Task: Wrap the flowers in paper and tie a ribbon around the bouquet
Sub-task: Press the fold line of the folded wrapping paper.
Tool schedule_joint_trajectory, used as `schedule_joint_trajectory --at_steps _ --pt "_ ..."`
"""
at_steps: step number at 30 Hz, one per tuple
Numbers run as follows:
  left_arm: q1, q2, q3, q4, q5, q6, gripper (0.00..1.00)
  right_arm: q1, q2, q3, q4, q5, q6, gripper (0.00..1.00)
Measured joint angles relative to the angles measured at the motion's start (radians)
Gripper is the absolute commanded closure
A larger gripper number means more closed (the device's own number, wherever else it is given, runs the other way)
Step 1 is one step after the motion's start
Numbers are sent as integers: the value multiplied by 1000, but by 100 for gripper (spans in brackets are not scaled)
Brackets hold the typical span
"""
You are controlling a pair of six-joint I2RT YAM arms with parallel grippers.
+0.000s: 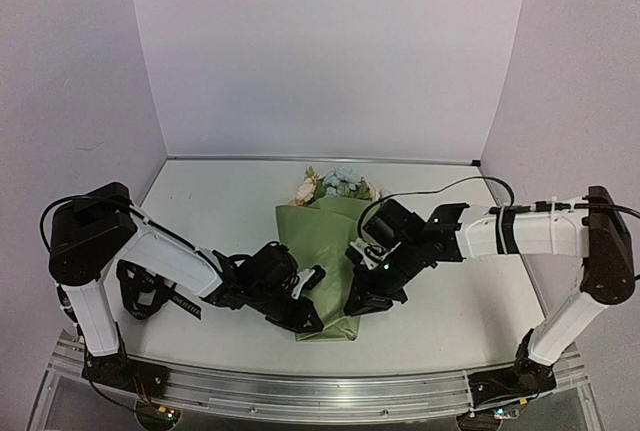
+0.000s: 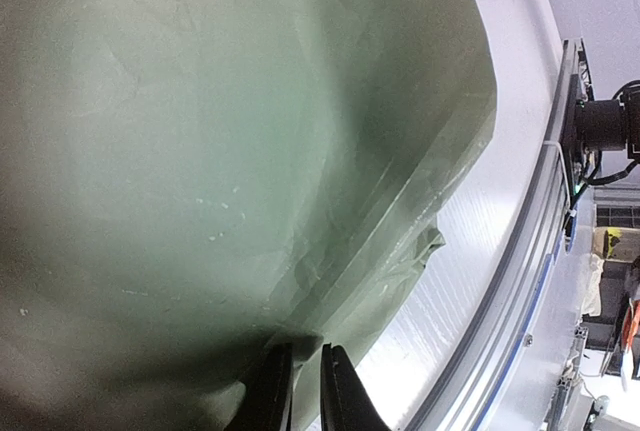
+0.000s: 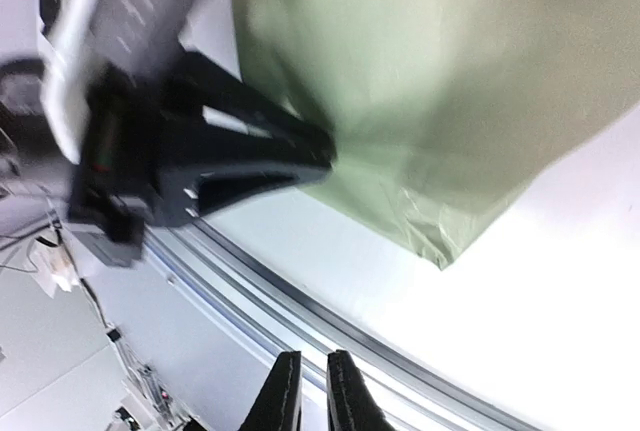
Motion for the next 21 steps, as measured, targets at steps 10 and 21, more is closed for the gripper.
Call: schedule_joint_trajectory --at_steps 10,21 --pt "0 0 16 -3 4 17 88 -80 204 73 114 -5 85 93" --pt "1 -5 16 -6 4 18 83 -80 246 -51 276 3 179 94"
